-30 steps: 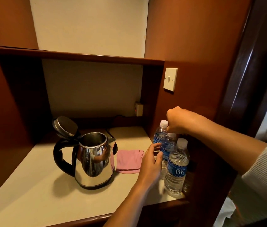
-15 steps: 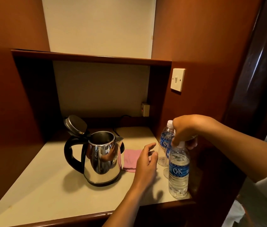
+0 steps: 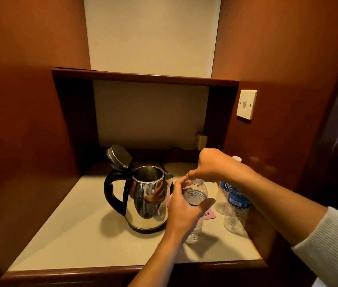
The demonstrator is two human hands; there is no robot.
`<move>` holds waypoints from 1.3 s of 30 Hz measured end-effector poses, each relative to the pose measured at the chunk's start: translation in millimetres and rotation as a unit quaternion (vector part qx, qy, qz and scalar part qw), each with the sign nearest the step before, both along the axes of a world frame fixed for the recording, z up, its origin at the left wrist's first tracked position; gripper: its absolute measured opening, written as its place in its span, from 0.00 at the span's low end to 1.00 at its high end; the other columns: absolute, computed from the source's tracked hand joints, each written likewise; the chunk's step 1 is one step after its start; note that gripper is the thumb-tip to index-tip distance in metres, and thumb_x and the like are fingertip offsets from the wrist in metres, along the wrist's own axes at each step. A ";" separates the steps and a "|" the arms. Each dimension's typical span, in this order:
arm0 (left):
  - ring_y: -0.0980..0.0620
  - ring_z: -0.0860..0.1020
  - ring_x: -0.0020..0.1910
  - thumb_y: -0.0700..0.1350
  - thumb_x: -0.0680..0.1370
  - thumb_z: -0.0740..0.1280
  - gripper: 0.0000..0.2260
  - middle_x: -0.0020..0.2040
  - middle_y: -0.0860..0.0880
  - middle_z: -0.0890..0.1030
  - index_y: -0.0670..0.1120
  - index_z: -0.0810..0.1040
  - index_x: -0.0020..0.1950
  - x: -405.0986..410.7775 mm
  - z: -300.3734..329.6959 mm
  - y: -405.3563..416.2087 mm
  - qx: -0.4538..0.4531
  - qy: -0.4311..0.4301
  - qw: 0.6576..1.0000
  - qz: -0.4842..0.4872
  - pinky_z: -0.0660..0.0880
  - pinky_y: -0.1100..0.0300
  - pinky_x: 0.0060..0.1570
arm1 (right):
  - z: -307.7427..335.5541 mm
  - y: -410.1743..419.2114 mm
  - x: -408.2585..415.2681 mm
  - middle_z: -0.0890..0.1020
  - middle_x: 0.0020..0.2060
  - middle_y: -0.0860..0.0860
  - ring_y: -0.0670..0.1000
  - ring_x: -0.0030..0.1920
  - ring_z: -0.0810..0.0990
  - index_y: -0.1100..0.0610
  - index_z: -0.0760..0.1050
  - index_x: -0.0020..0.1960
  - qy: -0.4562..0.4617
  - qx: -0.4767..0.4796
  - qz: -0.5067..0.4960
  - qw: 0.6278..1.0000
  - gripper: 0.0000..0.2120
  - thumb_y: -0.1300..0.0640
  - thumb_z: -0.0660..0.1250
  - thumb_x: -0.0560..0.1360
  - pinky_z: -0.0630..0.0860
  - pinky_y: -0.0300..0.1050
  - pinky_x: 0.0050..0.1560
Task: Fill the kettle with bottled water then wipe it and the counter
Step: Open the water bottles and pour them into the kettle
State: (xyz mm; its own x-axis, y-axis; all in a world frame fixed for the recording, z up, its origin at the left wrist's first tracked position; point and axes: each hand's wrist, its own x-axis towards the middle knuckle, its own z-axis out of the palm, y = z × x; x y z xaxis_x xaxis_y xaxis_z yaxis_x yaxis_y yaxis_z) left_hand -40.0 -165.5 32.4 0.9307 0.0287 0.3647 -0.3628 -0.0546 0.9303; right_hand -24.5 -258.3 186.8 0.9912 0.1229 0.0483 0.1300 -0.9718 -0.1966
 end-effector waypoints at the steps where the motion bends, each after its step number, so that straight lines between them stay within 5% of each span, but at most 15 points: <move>1: 0.58 0.77 0.61 0.64 0.61 0.80 0.35 0.61 0.61 0.77 0.67 0.67 0.64 2.2 1.1 -0.2 0.009 0.001 1.000 0.011 0.79 0.57 0.57 | -1.6 2.7 1.1 0.76 0.29 0.51 0.48 0.28 0.73 0.57 0.73 0.32 -0.009 0.004 0.007 1.000 0.21 0.42 0.74 0.72 0.66 0.39 0.26; 4: 0.61 0.78 0.56 0.60 0.64 0.80 0.29 0.56 0.63 0.78 0.68 0.68 0.58 5.4 5.9 -1.8 0.041 0.004 0.999 0.021 0.79 0.63 0.52 | -3.1 6.5 2.1 0.78 0.32 0.52 0.49 0.32 0.77 0.56 0.74 0.34 -0.027 0.007 0.028 0.999 0.19 0.44 0.75 0.72 0.70 0.40 0.29; 9: 0.69 0.77 0.49 0.48 0.72 0.77 0.22 0.50 0.59 0.79 0.54 0.71 0.61 9.7 10.4 -1.4 0.056 0.003 0.998 0.000 0.75 0.72 0.41 | 0.3 -7.1 2.5 0.82 0.41 0.51 0.49 0.41 0.80 0.57 0.81 0.48 -0.010 -0.007 0.113 0.993 0.12 0.47 0.71 0.76 0.71 0.39 0.35; 12: 0.64 0.79 0.49 0.49 0.72 0.78 0.21 0.49 0.57 0.81 0.53 0.72 0.59 12.3 8.2 0.9 0.060 -0.005 0.998 -0.005 0.77 0.68 0.44 | 8.5 -19.1 1.4 0.80 0.45 0.44 0.46 0.45 0.78 0.50 0.80 0.55 0.023 -0.017 0.194 0.981 0.07 0.54 0.71 0.77 0.74 0.40 0.41; 16: 0.59 0.81 0.49 0.50 0.72 0.78 0.21 0.50 0.55 0.82 0.54 0.72 0.59 13.4 4.6 1.3 0.057 -0.012 0.998 -0.014 0.79 0.62 0.48 | 13.4 -23.9 2.0 0.79 0.54 0.43 0.47 0.53 0.79 0.46 0.79 0.58 0.075 0.002 0.214 0.974 0.17 0.64 0.69 0.76 0.81 0.47 0.53; 19: 0.57 0.81 0.47 0.48 0.72 0.78 0.20 0.48 0.52 0.82 0.55 0.72 0.57 13.5 3.3 0.8 0.045 -0.009 0.999 -0.014 0.81 0.55 0.48 | 14.0 -20.3 1.9 0.77 0.52 0.42 0.44 0.51 0.77 0.45 0.75 0.65 0.051 0.021 0.175 0.983 0.16 0.50 0.69 0.77 0.76 0.41 0.49; 23: 0.58 0.81 0.49 0.47 0.72 0.78 0.21 0.49 0.55 0.82 0.58 0.72 0.59 13.2 3.7 0.2 0.046 -0.012 0.999 -0.012 0.81 0.55 0.50 | 0.2 -10.2 9.8 0.83 0.40 0.53 0.52 0.43 0.82 0.58 0.81 0.47 -0.016 -0.032 0.085 0.996 0.25 0.34 0.66 0.74 0.79 0.46 0.42; 28: 0.59 0.80 0.50 0.50 0.72 0.78 0.22 0.50 0.57 0.81 0.57 0.71 0.60 12.3 4.5 0.7 0.051 -0.012 0.999 -0.014 0.80 0.55 0.52 | 6.3 -13.7 3.4 0.78 0.44 0.44 0.47 0.45 0.78 0.51 0.79 0.54 0.024 -0.038 0.173 0.984 0.05 0.53 0.69 0.78 0.75 0.40 0.41; 31: 0.59 0.81 0.51 0.51 0.72 0.78 0.23 0.52 0.58 0.81 0.56 0.70 0.62 12.1 5.0 0.1 0.054 -0.005 0.998 -0.016 0.80 0.58 0.52 | 14.7 -17.1 0.9 0.79 0.50 0.47 0.47 0.50 0.79 0.46 0.78 0.56 0.088 -0.005 0.201 0.976 0.11 0.58 0.69 0.76 0.80 0.44 0.47; 34: 0.58 0.81 0.48 0.47 0.72 0.77 0.21 0.50 0.55 0.81 0.56 0.71 0.59 13.1 6.2 -0.4 0.052 0.002 0.999 -0.016 0.81 0.58 0.49 | 13.0 -14.2 3.8 0.79 0.46 0.47 0.46 0.46 0.78 0.50 0.77 0.58 0.030 -0.002 0.149 0.988 0.13 0.45 0.68 0.77 0.77 0.43 0.43; 36: 0.57 0.81 0.48 0.47 0.72 0.77 0.21 0.50 0.54 0.81 0.56 0.71 0.59 14.4 5.1 -0.4 0.050 0.004 0.999 -0.017 0.82 0.55 0.50 | 8.3 -11.1 8.9 0.81 0.42 0.51 0.50 0.44 0.80 0.55 0.79 0.52 -0.010 -0.042 0.082 0.996 0.23 0.35 0.64 0.76 0.77 0.47 0.43; 39: 0.63 0.80 0.50 0.48 0.72 0.77 0.23 0.51 0.58 0.80 0.59 0.70 0.61 13.7 5.1 0.3 0.055 0.001 0.998 -0.017 0.79 0.62 0.48 | 0.9 -7.4 10.7 0.83 0.42 0.54 0.52 0.44 0.81 0.58 0.80 0.49 -0.004 -0.087 0.106 0.991 0.22 0.38 0.65 0.77 0.76 0.44 0.41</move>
State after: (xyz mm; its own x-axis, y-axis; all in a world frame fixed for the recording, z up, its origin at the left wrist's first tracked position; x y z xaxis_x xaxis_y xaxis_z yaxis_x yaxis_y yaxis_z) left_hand -26.3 -165.2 37.5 0.9312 -0.0440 0.3619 -0.3644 -0.1448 0.9199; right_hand -13.8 -265.8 187.8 0.9422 0.3346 0.0155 0.3349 -0.9419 -0.0263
